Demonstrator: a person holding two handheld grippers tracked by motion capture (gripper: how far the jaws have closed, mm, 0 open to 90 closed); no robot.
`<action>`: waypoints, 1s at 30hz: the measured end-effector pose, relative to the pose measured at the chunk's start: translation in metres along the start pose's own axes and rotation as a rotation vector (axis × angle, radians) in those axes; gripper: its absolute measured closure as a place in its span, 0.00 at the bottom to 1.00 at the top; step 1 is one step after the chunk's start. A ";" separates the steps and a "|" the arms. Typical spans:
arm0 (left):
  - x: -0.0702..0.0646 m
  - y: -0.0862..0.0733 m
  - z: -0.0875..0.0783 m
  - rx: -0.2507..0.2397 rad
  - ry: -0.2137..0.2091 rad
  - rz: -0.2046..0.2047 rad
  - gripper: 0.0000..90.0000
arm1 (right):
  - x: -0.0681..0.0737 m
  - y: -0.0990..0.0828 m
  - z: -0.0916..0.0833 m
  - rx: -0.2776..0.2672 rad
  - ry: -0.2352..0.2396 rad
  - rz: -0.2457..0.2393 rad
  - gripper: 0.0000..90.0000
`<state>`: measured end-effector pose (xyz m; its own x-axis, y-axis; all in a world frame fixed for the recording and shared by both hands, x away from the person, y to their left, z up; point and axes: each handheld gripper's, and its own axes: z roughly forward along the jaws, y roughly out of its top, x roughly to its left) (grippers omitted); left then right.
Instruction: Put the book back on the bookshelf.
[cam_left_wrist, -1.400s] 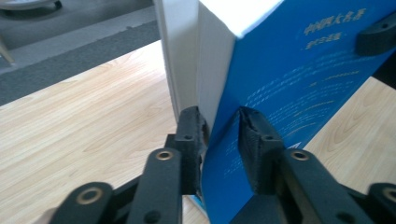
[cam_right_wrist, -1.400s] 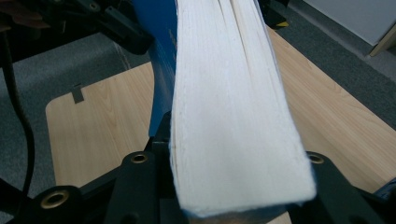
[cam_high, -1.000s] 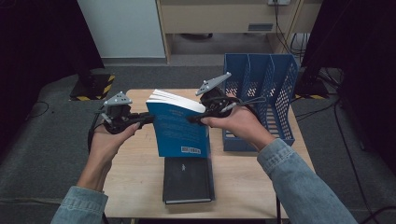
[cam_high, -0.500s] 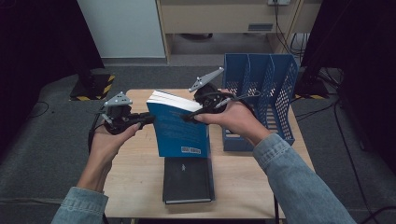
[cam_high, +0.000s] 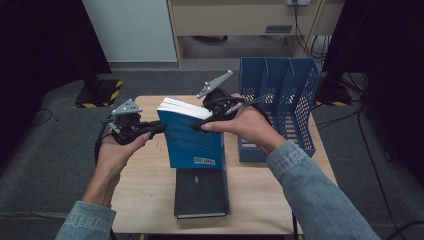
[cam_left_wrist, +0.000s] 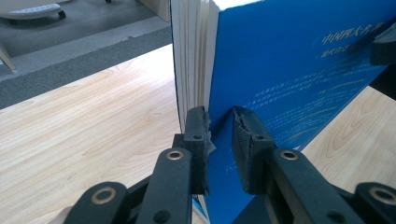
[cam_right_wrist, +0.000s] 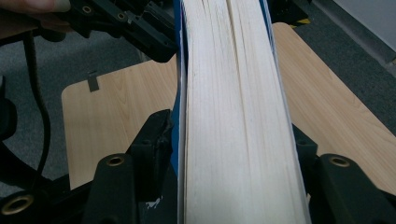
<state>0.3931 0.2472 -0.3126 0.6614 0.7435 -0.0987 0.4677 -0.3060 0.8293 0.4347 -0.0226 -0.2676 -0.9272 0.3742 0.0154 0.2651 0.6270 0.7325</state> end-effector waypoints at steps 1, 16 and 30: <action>0.000 0.000 0.000 0.001 0.001 0.002 0.84 | 0.000 0.000 0.000 0.002 0.001 0.000 0.51; -0.001 -0.003 0.000 0.003 -0.008 -0.002 0.84 | -0.003 0.004 0.008 0.036 -0.007 -0.004 0.62; 0.005 -0.034 0.008 -0.019 0.088 -0.038 0.46 | -0.012 0.006 0.011 0.040 -0.003 0.041 0.67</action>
<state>0.3852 0.2568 -0.3459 0.5889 0.8039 -0.0827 0.4799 -0.2655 0.8362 0.4502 -0.0156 -0.2709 -0.9147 0.4019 0.0426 0.3132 0.6382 0.7033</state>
